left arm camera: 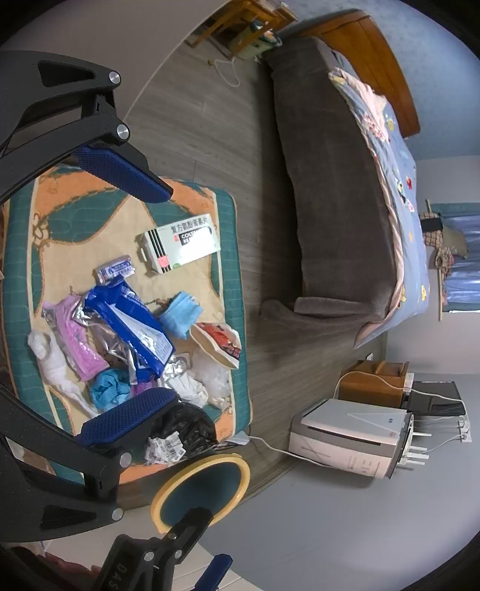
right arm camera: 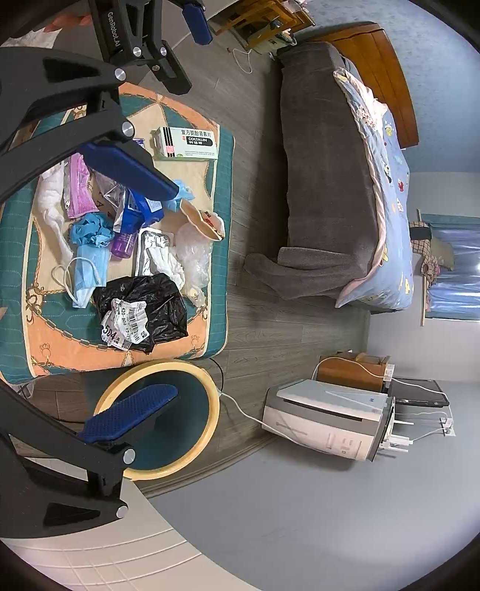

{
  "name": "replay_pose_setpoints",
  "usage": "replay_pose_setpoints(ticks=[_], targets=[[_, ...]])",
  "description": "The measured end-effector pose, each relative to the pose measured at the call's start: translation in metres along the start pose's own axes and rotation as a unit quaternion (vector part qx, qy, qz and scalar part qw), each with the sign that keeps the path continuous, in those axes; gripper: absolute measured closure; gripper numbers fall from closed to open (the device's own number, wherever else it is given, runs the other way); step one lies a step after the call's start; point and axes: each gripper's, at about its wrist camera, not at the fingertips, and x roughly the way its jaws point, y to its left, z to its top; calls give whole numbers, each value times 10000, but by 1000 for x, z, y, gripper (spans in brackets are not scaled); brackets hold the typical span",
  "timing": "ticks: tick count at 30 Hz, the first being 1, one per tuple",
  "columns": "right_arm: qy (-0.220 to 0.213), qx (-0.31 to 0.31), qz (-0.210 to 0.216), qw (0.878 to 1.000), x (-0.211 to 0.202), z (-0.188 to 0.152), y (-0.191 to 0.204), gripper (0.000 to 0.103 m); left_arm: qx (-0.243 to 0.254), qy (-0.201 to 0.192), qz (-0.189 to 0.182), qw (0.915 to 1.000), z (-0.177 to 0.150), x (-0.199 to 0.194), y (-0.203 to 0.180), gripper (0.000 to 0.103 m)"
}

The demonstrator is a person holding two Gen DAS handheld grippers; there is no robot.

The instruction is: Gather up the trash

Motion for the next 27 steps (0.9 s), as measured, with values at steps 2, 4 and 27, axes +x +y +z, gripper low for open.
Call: replay_pose_setpoints(ticks=[2,4,27], targets=[[2,-12,-7,10000,0,0,0,5,4,-3,1,10000,0,0,0,4],[-2,-14,-12,10000,0,0,-1,5,5,-2,3,10000,0,0,-1,4],[15,5,-44,10000,0,0,-2,5,-5,2,17,10000,-2,1,-2,4]])
